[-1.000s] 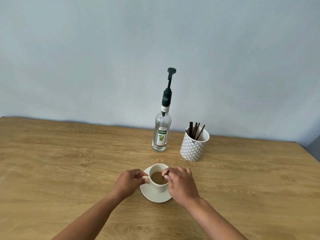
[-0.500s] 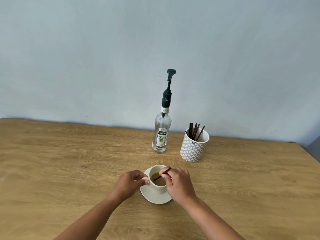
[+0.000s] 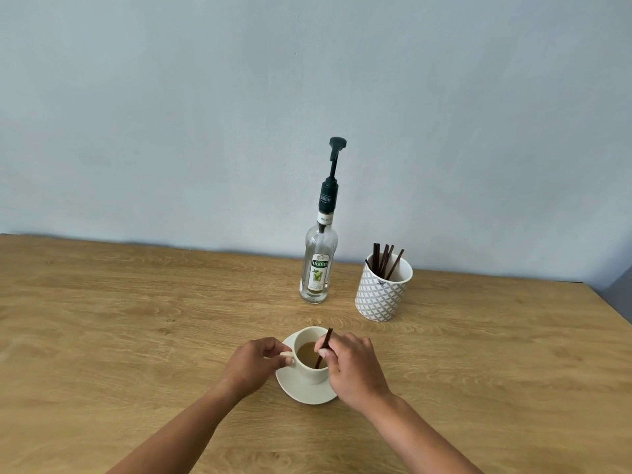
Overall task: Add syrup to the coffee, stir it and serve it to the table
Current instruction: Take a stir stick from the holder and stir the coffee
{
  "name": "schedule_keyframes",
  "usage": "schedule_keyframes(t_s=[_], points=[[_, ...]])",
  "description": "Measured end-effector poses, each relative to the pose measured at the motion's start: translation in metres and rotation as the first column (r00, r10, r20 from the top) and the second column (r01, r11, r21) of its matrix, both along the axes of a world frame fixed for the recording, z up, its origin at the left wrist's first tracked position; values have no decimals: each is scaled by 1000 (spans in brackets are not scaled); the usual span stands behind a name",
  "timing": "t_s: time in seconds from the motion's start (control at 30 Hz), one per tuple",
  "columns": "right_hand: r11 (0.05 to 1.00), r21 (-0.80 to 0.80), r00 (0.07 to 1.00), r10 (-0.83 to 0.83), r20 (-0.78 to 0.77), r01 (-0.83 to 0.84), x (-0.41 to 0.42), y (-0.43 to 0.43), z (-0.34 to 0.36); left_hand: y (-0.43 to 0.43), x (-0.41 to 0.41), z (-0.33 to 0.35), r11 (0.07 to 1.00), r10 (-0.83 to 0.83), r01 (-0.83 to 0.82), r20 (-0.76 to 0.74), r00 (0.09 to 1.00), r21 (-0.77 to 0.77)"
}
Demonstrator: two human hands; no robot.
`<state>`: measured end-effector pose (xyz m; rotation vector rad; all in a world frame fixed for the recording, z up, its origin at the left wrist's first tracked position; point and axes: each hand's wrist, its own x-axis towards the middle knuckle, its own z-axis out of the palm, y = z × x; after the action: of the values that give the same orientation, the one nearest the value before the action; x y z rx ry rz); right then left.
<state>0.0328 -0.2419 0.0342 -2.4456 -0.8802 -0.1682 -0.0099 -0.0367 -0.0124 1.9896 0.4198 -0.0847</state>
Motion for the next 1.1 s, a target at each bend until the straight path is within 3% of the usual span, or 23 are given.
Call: schedule_keyframes(t_s=[0.73, 1.1], points=[[1000, 29, 999, -2, -37, 3, 6, 5, -13, 0, 0, 3, 1000, -16, 15, 4, 1000, 27], [991, -135, 995, -10, 99, 23, 6, -1, -4, 0, 0, 3, 1000, -10, 10, 1, 1000, 0]])
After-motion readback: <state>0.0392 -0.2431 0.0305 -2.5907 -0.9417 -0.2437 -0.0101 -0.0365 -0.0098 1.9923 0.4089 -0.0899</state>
